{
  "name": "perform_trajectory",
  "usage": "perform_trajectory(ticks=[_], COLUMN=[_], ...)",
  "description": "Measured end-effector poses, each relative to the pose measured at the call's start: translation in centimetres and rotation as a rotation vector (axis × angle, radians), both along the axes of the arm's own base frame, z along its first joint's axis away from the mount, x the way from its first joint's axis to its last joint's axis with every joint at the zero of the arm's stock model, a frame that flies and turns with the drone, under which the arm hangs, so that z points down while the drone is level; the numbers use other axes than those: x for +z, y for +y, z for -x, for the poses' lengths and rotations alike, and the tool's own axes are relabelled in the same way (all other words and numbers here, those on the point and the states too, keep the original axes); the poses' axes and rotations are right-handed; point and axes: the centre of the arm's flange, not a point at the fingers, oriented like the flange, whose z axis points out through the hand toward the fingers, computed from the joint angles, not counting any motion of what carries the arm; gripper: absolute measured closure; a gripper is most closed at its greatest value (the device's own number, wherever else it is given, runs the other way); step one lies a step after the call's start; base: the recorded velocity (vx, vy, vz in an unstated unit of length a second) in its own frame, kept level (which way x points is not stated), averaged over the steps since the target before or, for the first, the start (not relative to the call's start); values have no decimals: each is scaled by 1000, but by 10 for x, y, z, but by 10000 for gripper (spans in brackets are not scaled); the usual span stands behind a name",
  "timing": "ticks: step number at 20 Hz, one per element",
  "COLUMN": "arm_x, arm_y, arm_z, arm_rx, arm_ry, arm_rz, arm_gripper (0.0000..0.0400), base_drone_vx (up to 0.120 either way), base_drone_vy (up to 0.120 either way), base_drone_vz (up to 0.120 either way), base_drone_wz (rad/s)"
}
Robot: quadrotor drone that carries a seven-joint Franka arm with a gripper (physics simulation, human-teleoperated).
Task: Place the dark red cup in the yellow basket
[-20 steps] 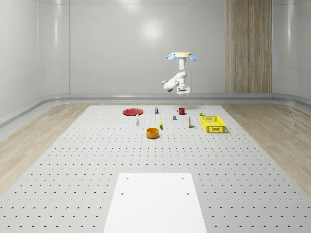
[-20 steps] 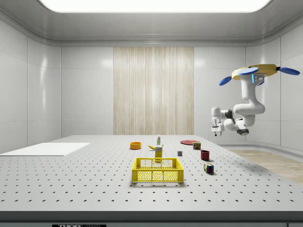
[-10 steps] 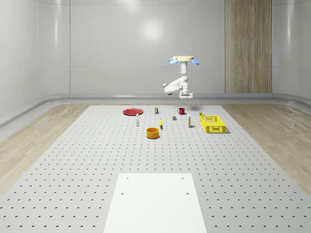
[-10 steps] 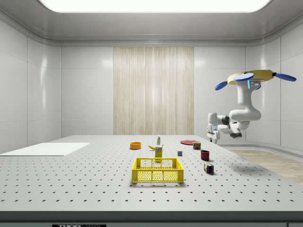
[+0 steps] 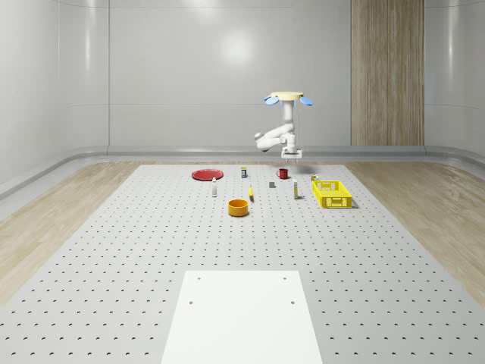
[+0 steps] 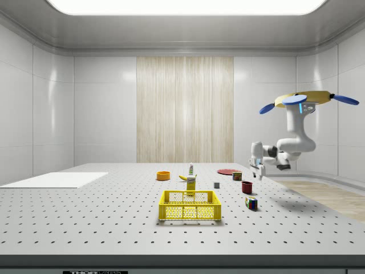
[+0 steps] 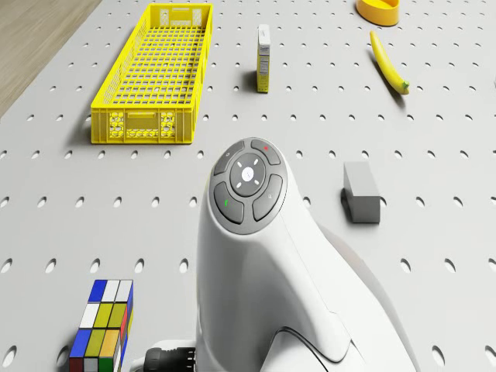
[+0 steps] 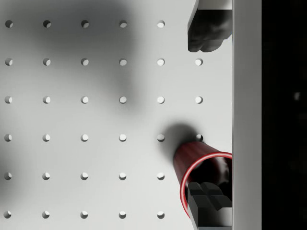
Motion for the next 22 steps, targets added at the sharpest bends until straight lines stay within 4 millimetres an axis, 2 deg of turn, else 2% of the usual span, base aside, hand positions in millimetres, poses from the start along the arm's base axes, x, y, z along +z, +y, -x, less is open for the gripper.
perform_trajectory(ticks=[2, 10, 12, 16, 19, 22], arm_x=[0, 0, 0, 0, 0, 0], arm_y=[0, 0, 0, 0, 0, 0], arm_z=[0, 0, 0, 0, 0, 0], arm_rx=[0, 0, 0, 0, 0, 0], arm_ry=[0, 0, 0, 0, 0, 0], arm_rz=[1, 3, 3, 3, 3, 3], arm_gripper=[0, 0, 0, 0, 0, 0], base_drone_vx=[40, 115, 0, 0, 0, 0], base_drone_vy=[-60, -20, 0, 0, -120, -27], base_drone_vz=[-40, 0, -40, -120, -120, 0], base_drone_wz=[0, 0, 0, 0, 0, 0])
